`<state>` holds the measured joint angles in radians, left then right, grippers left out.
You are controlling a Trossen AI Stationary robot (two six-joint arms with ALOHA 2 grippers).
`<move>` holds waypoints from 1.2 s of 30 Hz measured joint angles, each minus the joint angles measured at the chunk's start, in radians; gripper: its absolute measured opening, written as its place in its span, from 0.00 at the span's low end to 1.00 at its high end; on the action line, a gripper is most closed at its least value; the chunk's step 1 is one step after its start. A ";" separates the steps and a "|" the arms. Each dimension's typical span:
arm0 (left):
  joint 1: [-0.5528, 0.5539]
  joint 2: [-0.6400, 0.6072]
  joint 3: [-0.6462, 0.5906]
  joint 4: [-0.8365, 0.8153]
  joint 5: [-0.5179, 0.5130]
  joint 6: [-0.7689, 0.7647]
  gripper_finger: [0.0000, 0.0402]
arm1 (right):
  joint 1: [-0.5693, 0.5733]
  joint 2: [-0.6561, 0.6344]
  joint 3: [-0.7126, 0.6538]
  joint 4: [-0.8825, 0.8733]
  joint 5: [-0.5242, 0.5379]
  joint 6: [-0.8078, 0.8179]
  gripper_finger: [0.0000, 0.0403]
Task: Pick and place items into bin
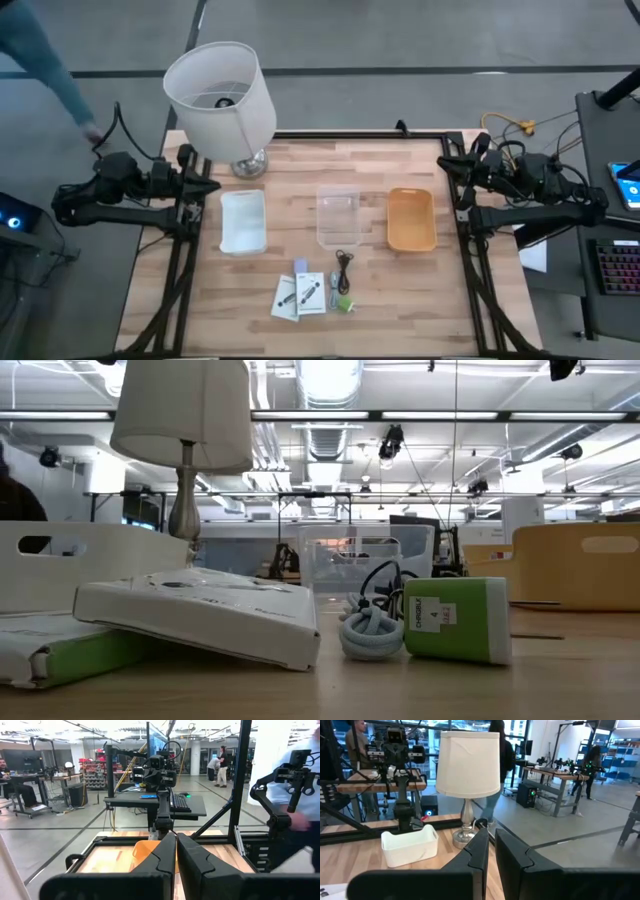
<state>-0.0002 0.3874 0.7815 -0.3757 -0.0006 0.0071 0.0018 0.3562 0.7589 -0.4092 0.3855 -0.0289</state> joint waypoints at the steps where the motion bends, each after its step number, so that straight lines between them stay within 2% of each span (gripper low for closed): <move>1: 0.000 0.000 0.000 0.000 0.000 0.000 0.00 | 0.000 0.000 0.000 0.000 0.000 0.001 0.06; 31: 0.000 0.000 0.000 0.000 0.000 0.000 0.00 | 0.000 0.000 0.000 0.023 0.000 0.014 0.06; 36: 0.000 0.000 0.000 0.000 0.000 0.000 0.00 | 0.000 0.002 0.000 0.034 0.026 0.033 0.06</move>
<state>-0.0002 0.3874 0.7814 -0.3756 -0.0002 0.0071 0.0017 0.3584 0.7593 -0.3752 0.4114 0.0044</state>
